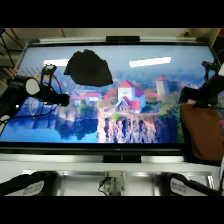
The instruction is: Fold the shirts.
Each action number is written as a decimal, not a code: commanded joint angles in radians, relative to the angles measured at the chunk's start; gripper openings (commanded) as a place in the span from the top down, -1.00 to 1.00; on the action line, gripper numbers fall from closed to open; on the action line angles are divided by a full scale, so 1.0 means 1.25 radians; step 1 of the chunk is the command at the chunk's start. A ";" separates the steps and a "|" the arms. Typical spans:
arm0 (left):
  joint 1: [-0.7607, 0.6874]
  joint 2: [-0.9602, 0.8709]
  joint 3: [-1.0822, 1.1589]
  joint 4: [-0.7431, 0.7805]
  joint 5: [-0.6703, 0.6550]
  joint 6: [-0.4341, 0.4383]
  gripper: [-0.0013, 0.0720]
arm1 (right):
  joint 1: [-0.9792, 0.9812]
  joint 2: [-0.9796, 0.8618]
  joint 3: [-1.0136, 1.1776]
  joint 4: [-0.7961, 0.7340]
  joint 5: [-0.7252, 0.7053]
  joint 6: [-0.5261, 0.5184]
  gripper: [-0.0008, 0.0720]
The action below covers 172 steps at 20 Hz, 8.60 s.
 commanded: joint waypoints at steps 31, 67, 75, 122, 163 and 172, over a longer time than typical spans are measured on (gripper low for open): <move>0.145 -0.348 0.236 -0.331 0.322 -0.102 -0.92 | 0.001 -0.041 0.001 0.124 -0.282 -0.002 -0.84; -0.407 -0.147 0.280 -0.457 0.394 0.123 0.87 | 0.001 0.437 -0.048 0.141 -0.003 -0.091 -0.91; -0.273 -0.301 0.349 -0.501 0.084 0.066 -0.78 | 0.001 0.285 -0.274 0.185 -0.112 -0.106 -0.91; 0.182 0.285 0.518 -0.160 0.011 0.083 0.88 | 0.016 0.352 0.188 0.349 -0.592 -0.300 0.74; 0.063 -0.080 -0.428 -0.750 0.283 0.154 -0.88 | 0.112 -0.027 -0.356 0.337 -0.377 -0.161 0.72; 0.087 -0.053 -0.295 -0.834 0.281 0.317 0.88 | 0.110 0.013 -0.320 0.308 -0.321 -0.168 0.72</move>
